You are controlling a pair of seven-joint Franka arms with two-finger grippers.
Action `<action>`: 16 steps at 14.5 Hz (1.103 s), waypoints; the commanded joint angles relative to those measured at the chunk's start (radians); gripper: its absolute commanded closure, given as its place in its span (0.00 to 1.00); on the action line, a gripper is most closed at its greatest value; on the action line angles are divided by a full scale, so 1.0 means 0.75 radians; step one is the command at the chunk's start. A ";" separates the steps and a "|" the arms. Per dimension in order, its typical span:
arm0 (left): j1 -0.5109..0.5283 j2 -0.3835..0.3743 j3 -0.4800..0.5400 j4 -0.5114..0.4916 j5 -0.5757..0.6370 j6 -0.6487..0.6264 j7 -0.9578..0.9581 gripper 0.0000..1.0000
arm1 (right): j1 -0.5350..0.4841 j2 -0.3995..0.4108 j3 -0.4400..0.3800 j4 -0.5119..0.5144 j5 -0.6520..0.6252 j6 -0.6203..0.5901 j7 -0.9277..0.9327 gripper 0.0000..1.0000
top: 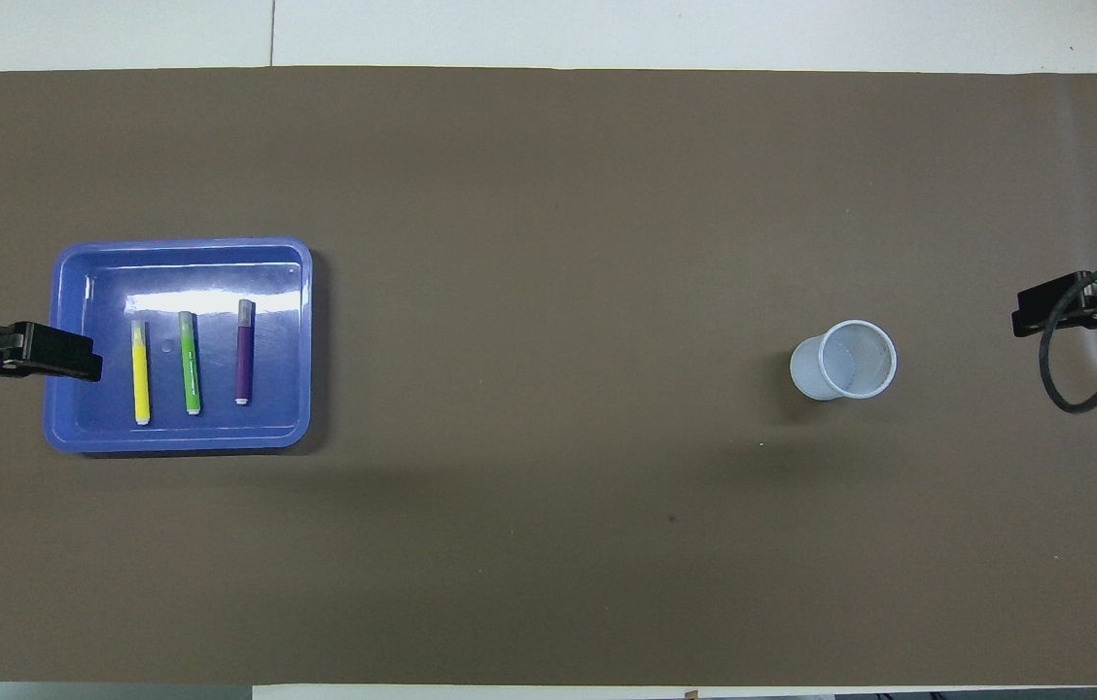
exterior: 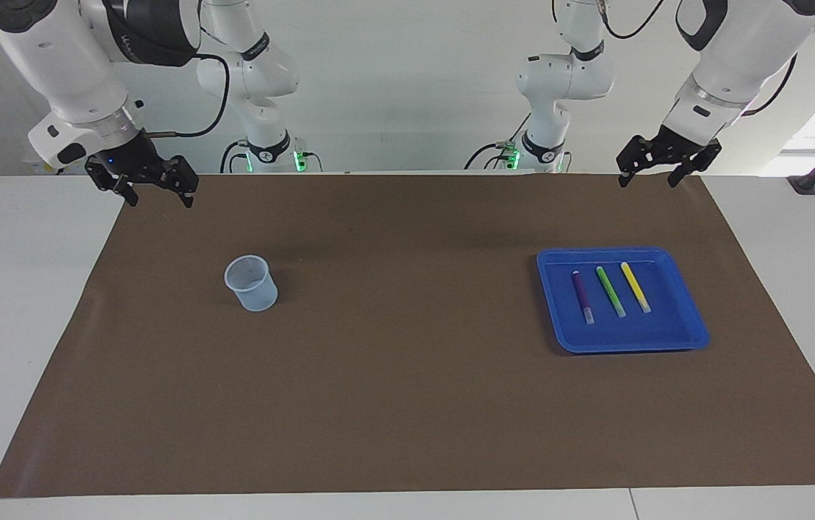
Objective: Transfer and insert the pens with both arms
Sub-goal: 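Move the left gripper over the yellow pen in the blue tray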
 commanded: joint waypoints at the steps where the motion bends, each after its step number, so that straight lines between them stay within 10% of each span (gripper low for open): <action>1: 0.067 -0.042 0.004 -0.185 0.000 0.136 0.110 0.00 | -0.007 -0.019 0.002 -0.017 0.003 -0.011 -0.027 0.00; 5: 0.179 -0.028 0.004 -0.438 0.000 0.408 0.300 0.00 | -0.007 -0.019 0.002 -0.017 0.003 -0.011 -0.027 0.00; 16: 0.241 0.183 0.004 -0.439 0.000 0.658 0.301 0.00 | -0.007 -0.019 0.002 -0.017 0.003 -0.011 -0.027 0.00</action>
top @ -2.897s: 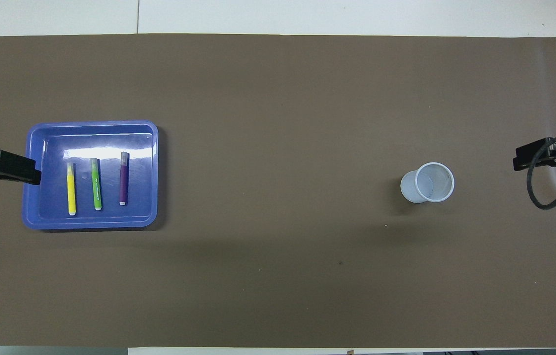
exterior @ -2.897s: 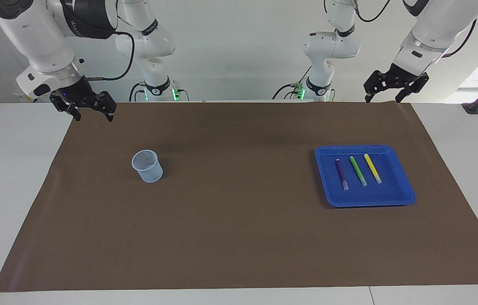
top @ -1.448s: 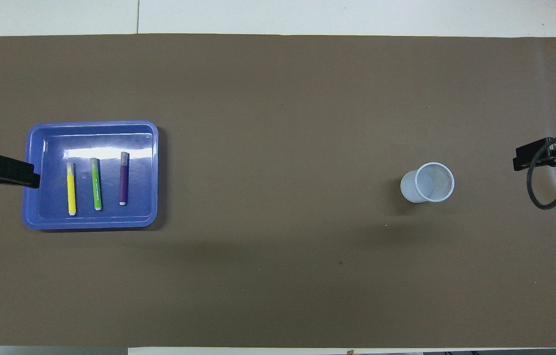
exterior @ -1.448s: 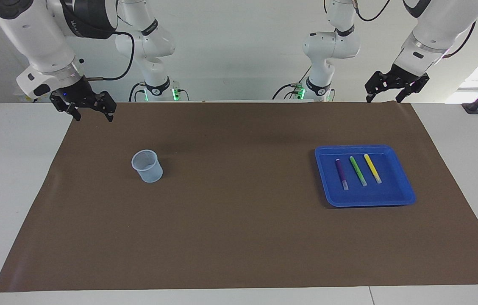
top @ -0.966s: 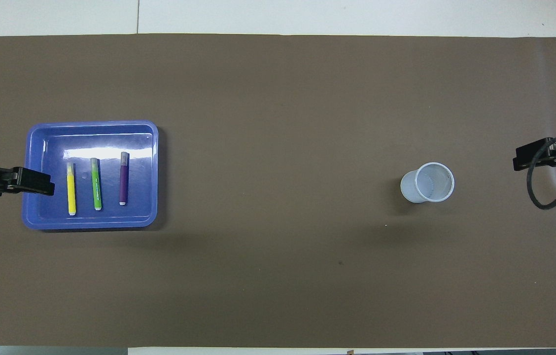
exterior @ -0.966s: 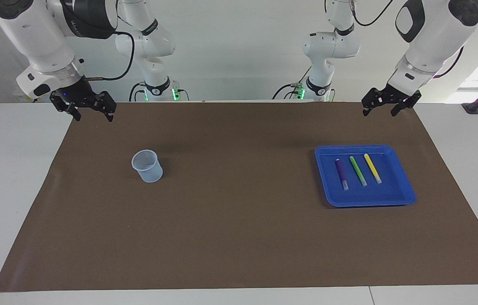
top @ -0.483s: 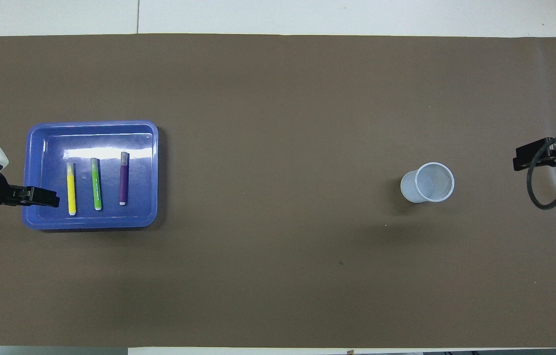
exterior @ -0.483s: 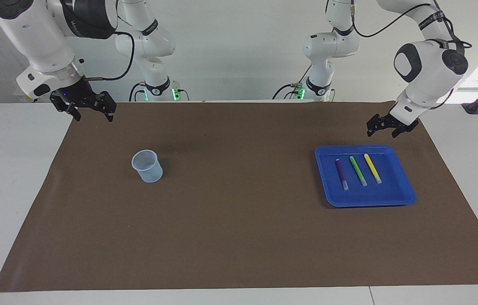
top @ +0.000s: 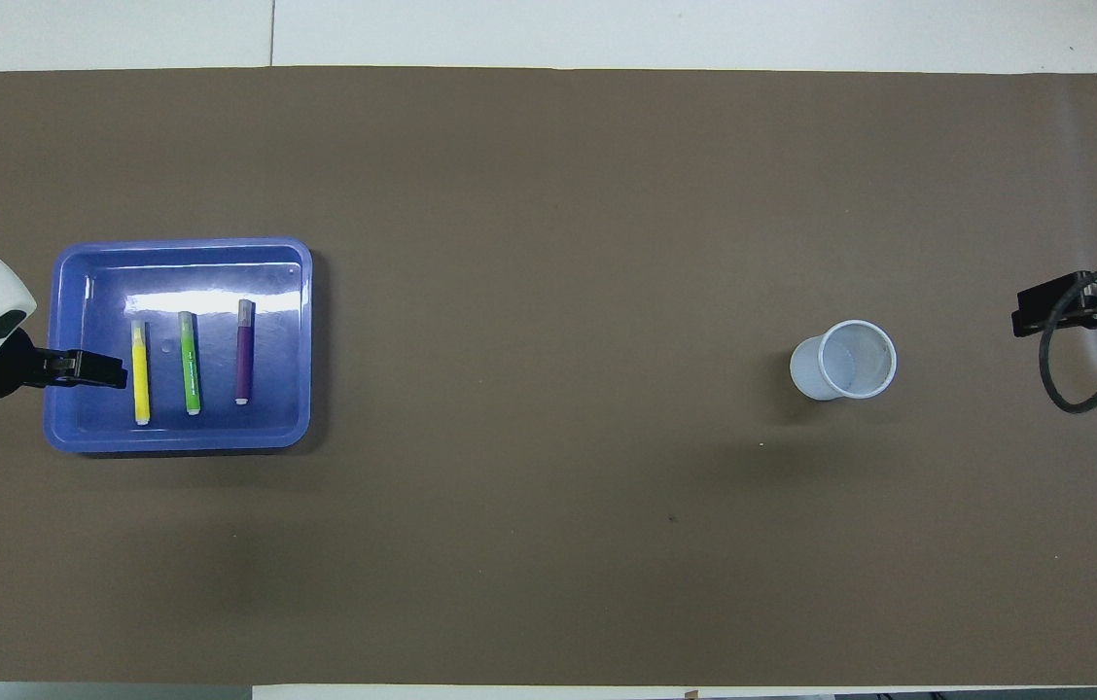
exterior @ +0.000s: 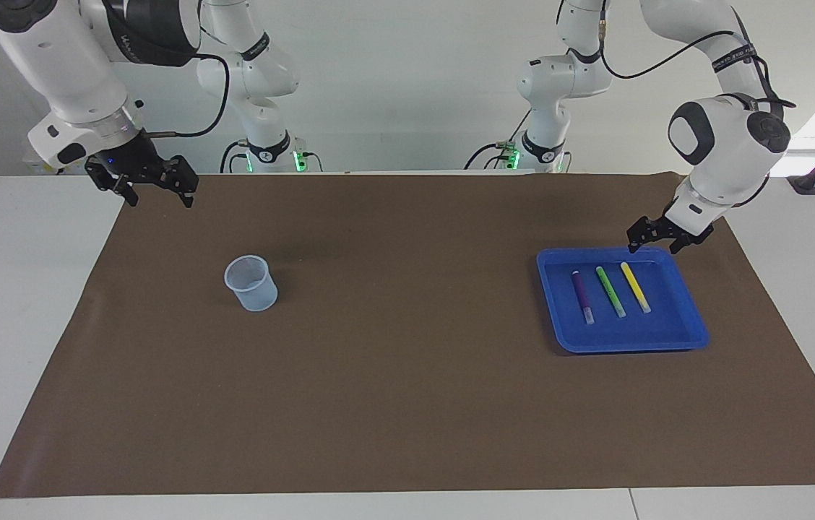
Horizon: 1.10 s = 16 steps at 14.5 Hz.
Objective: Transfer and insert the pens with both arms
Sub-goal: 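Move the left gripper over the yellow pen in the blue tray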
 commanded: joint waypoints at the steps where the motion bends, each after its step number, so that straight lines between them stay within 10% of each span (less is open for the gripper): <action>1: 0.013 0.035 -0.005 0.012 -0.001 0.039 0.014 0.00 | -0.007 -0.019 0.002 -0.017 0.003 -0.011 -0.027 0.00; 16: 0.058 0.166 -0.005 0.053 -0.001 0.183 0.023 0.00 | -0.007 -0.019 0.002 -0.017 0.003 -0.011 -0.027 0.00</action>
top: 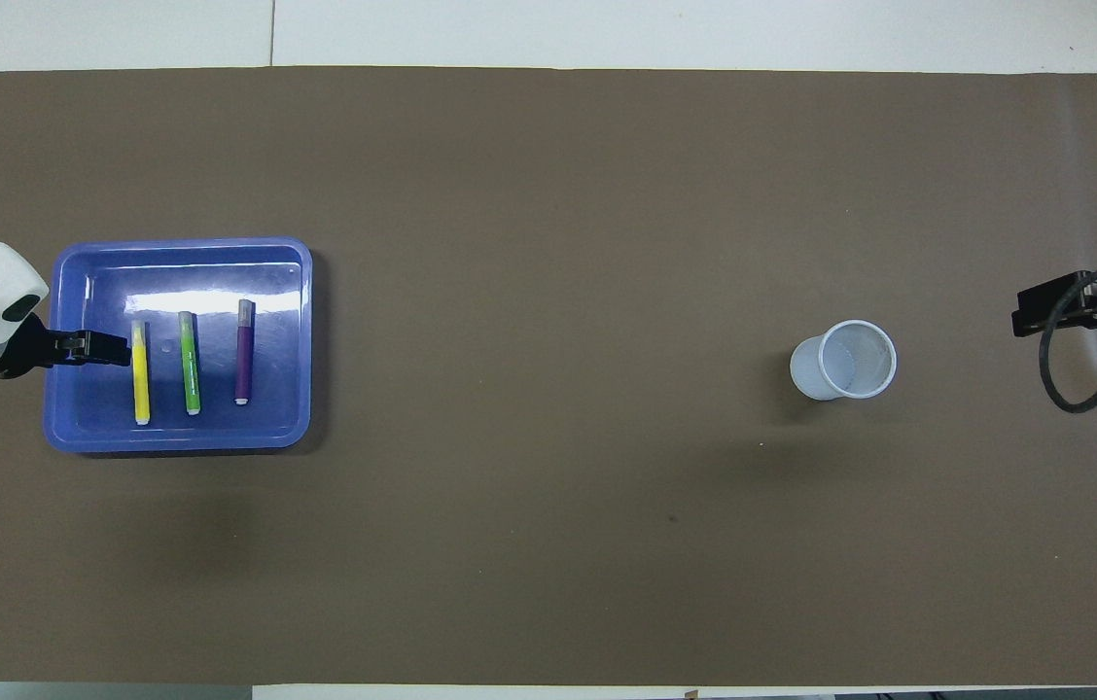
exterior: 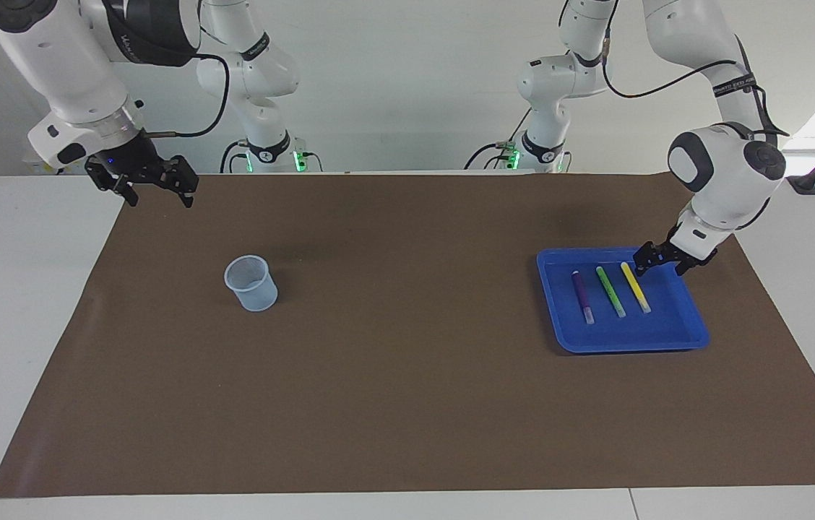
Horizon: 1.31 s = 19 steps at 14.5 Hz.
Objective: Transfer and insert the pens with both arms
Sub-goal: 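Move the left gripper over the yellow pen in the blue tray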
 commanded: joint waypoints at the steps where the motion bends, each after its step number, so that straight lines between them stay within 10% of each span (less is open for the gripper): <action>1: 0.007 0.025 -0.005 0.051 0.001 -0.015 0.020 0.00 | -0.007 -0.019 0.002 -0.017 0.003 -0.011 -0.027 0.00; 19: -0.022 0.080 -0.009 -0.083 0.046 0.128 0.008 0.09 | -0.007 -0.019 0.002 -0.017 0.003 -0.011 -0.027 0.00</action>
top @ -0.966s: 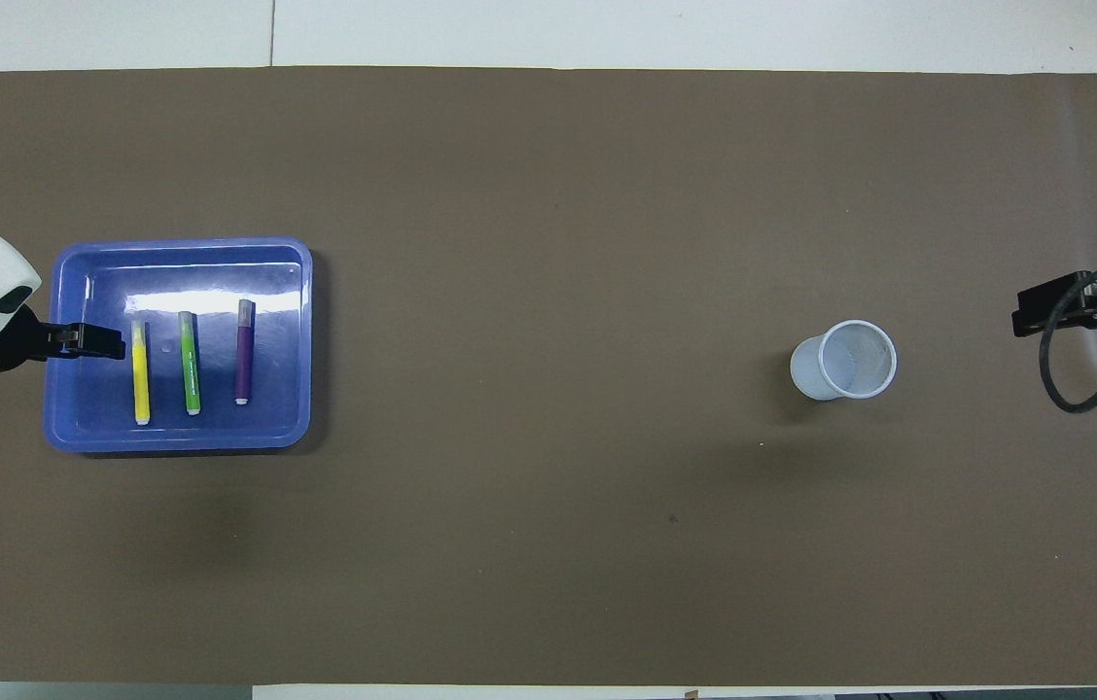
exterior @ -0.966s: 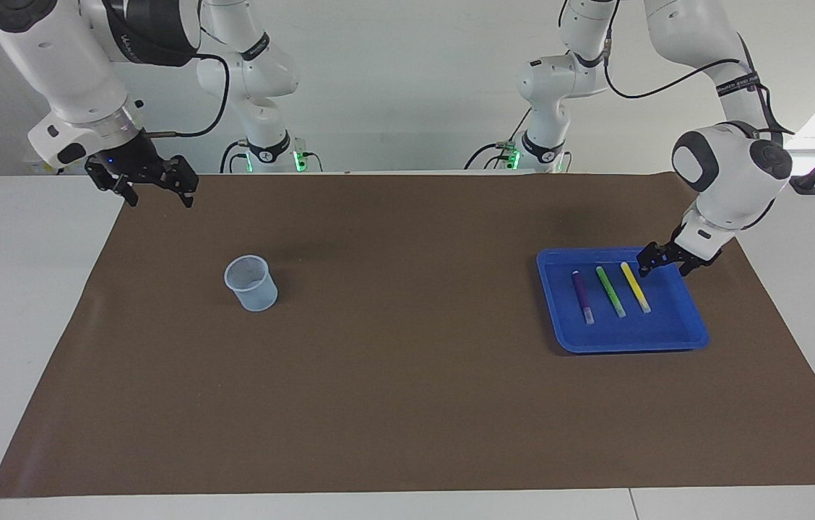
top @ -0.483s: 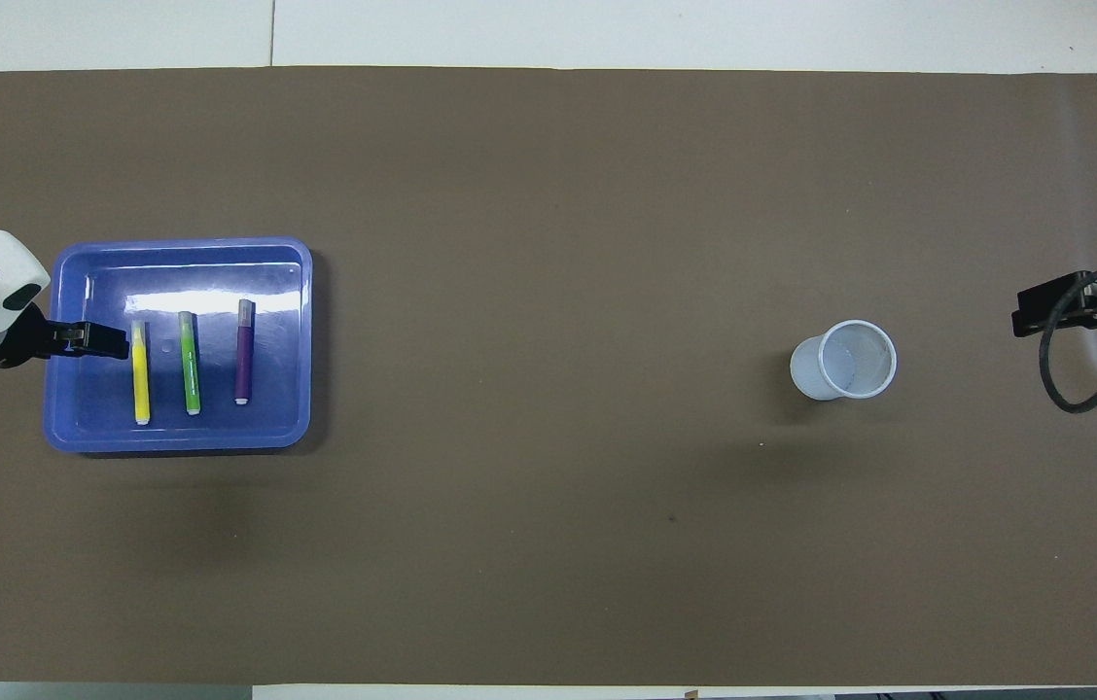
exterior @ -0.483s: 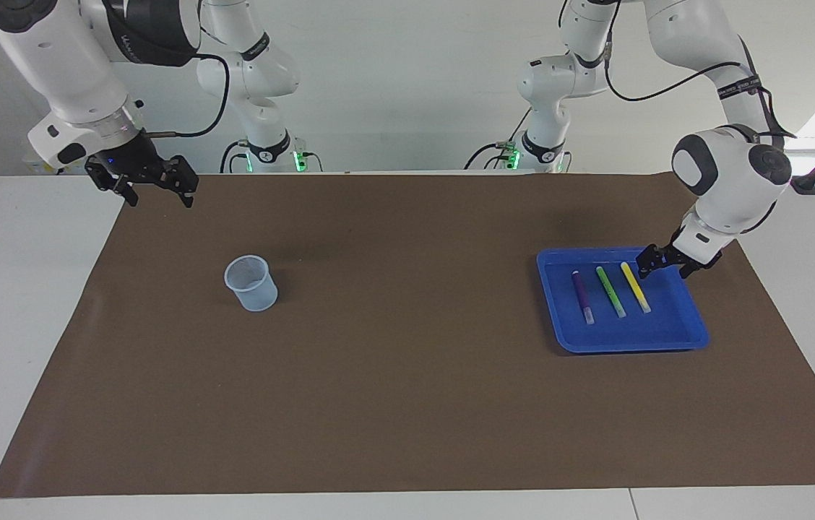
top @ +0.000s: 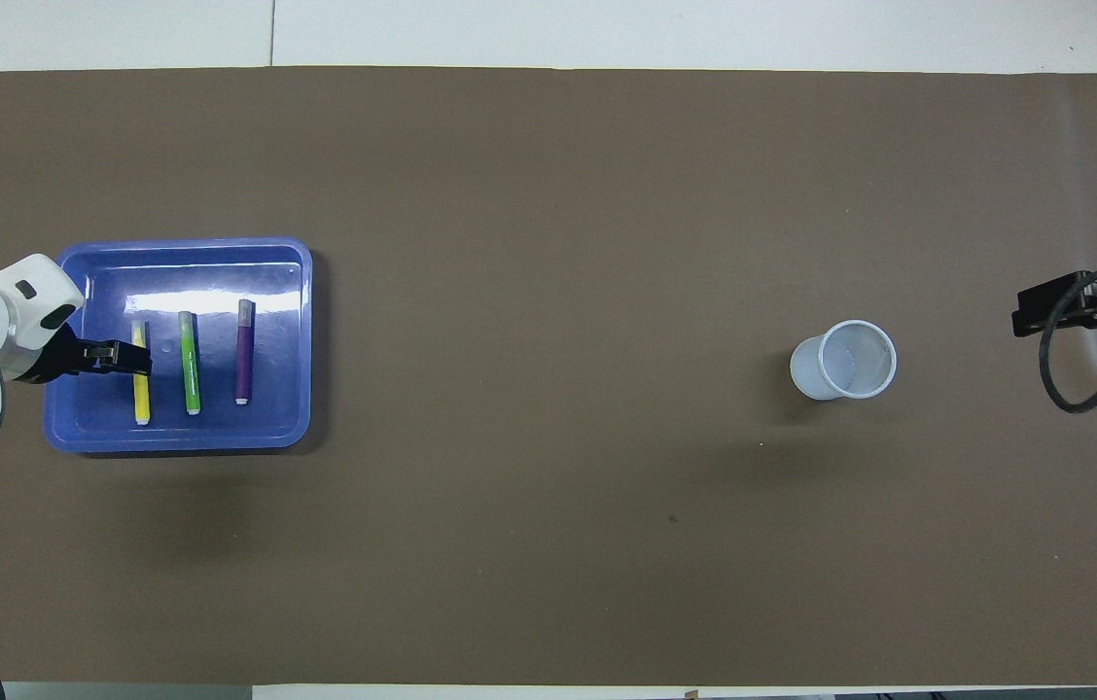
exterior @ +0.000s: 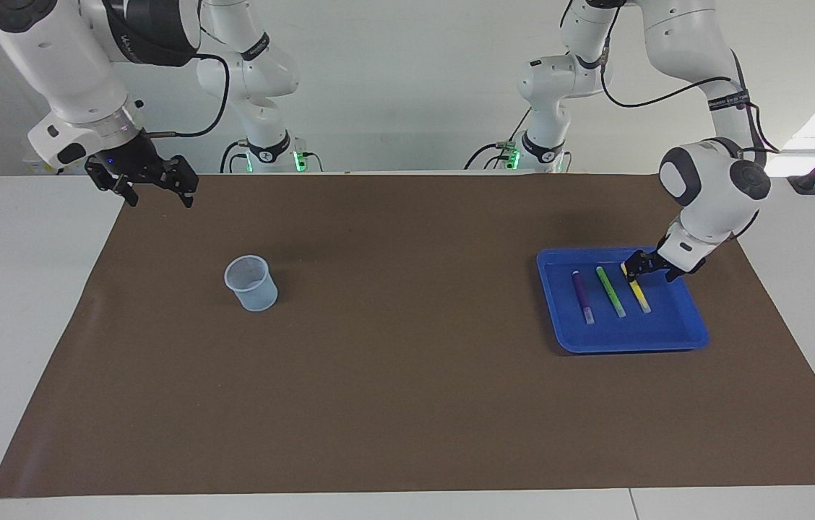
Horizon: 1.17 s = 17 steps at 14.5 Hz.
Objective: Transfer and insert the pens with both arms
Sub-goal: 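Move the left gripper over the yellow pen in the blue tray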
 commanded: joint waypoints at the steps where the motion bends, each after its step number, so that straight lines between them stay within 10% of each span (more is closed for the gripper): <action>1: -0.017 0.009 0.006 -0.053 0.023 0.083 -0.010 0.09 | -0.007 -0.019 0.002 -0.017 0.003 -0.011 -0.027 0.00; 12: -0.031 0.035 0.001 -0.084 0.021 0.180 -0.100 0.26 | -0.007 -0.019 0.002 -0.017 0.003 -0.011 -0.027 0.00; 17: -0.031 0.035 0.001 -0.084 0.021 0.182 -0.100 0.54 | -0.007 -0.019 0.002 -0.017 0.003 -0.020 -0.027 0.00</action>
